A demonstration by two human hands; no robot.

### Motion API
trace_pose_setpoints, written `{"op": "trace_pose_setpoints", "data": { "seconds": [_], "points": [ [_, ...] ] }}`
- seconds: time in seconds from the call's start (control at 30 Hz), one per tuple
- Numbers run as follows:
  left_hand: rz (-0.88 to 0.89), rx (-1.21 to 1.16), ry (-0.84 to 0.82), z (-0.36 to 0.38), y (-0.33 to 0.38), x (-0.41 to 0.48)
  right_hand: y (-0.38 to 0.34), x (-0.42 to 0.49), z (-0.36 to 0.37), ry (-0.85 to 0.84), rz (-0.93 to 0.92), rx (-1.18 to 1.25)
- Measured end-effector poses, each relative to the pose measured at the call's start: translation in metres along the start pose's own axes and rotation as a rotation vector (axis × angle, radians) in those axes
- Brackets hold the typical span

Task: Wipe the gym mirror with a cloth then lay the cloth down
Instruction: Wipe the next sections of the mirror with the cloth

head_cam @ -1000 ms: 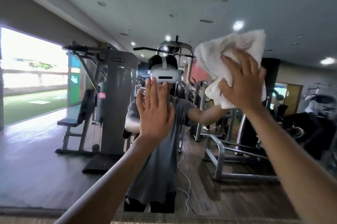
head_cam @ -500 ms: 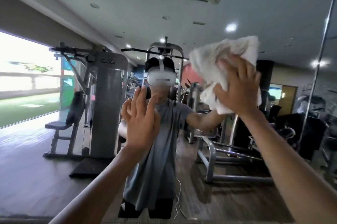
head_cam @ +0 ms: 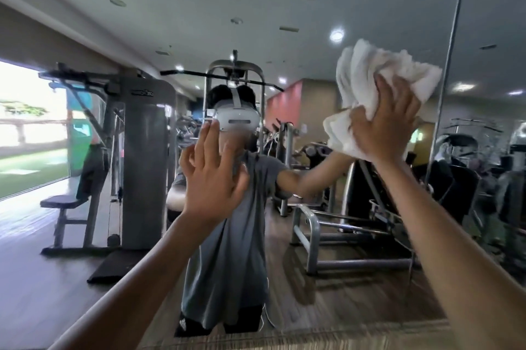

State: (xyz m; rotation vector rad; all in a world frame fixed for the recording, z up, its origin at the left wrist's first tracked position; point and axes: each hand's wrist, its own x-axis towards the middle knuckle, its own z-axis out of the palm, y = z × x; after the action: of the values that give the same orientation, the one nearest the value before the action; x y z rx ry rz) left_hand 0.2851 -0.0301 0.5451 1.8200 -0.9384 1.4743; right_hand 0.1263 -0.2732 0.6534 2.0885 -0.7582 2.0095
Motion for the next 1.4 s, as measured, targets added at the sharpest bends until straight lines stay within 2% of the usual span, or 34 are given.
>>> {"op": "trace_pose_setpoints", "data": {
  "seconds": [0.03,0.07,0.1,0.2,0.23,0.27,0.3,0.43,0.5,0.57,0.63,0.7,0.77,0.8,0.83,0.93,1.0,1.03,1.1,1.17,1.23,1.27,1.3,1.4],
  "points": [
    [0.027,0.005,-0.011,0.005,0.007,0.000,-0.010,-0.006,0.003,0.030,0.066,-0.005],
    [0.055,0.013,-0.019,0.010,0.015,0.000,-0.016,-0.018,0.005,0.041,0.036,-0.024],
    [0.081,0.020,-0.018,0.015,0.022,-0.001,-0.018,-0.035,0.008,0.022,-0.072,-0.040],
    [0.147,0.010,-0.004,0.027,0.045,-0.001,0.021,-0.079,0.007,-0.100,-0.698,-0.139],
    [0.168,0.010,0.005,0.030,0.051,-0.002,0.042,-0.077,0.003,-0.149,-0.849,-0.160],
    [0.186,0.014,0.015,0.033,0.056,-0.002,0.062,-0.067,0.001,-0.184,-0.883,-0.168],
    [0.200,0.020,0.025,0.036,0.060,-0.002,0.076,-0.055,-0.002,-0.186,-0.786,-0.166],
    [0.186,0.046,0.071,0.043,0.069,-0.006,0.092,-0.006,-0.007,0.007,0.078,-0.036],
    [0.194,0.063,0.079,0.047,0.069,-0.014,0.077,-0.011,-0.004,0.082,0.264,-0.010],
    [0.204,0.069,0.085,0.051,0.069,-0.024,0.069,-0.048,0.005,0.100,0.207,-0.019],
    [0.200,0.069,0.072,0.054,0.068,-0.034,0.075,-0.104,0.009,0.029,-0.018,-0.023],
    [0.210,0.071,0.070,0.056,0.068,-0.041,0.106,-0.149,0.007,-0.076,-0.330,-0.091],
    [0.229,0.074,0.066,0.058,0.066,-0.044,0.144,-0.146,-0.002,-0.119,-0.509,-0.127],
    [0.238,0.081,0.066,0.058,0.066,-0.044,0.157,-0.133,-0.005,-0.097,-0.468,-0.128],
    [0.243,0.095,0.071,0.060,0.066,-0.044,0.164,-0.117,-0.007,-0.058,-0.343,-0.118],
    [0.241,0.149,0.105,0.064,0.068,-0.045,0.150,-0.088,-0.003,0.078,0.141,-0.038],
    [0.241,0.160,0.120,0.065,0.068,-0.045,0.122,-0.103,0.009,0.134,0.258,-0.013],
    [0.239,0.156,0.121,0.065,0.068,-0.045,0.108,-0.121,0.013,0.128,0.242,-0.010],
    [0.241,0.139,0.116,0.065,0.067,-0.047,0.091,-0.172,0.016,0.027,0.053,-0.020],
    [0.253,0.124,0.114,0.065,0.065,-0.046,0.096,-0.211,0.009,-0.095,-0.280,-0.073],
    [0.249,0.113,0.110,0.065,0.065,-0.047,0.120,-0.205,-0.001,-0.148,-0.476,-0.094],
    [0.245,0.115,0.114,0.065,0.065,-0.047,0.130,-0.191,-0.005,-0.132,-0.450,-0.101],
    [0.242,0.120,0.122,0.065,0.065,-0.047,0.139,-0.173,-0.005,-0.097,-0.324,-0.097],
    [0.245,0.152,0.140,0.069,0.067,-0.047,0.117,-0.116,0.001,0.099,0.421,0.062]
  ]
}}
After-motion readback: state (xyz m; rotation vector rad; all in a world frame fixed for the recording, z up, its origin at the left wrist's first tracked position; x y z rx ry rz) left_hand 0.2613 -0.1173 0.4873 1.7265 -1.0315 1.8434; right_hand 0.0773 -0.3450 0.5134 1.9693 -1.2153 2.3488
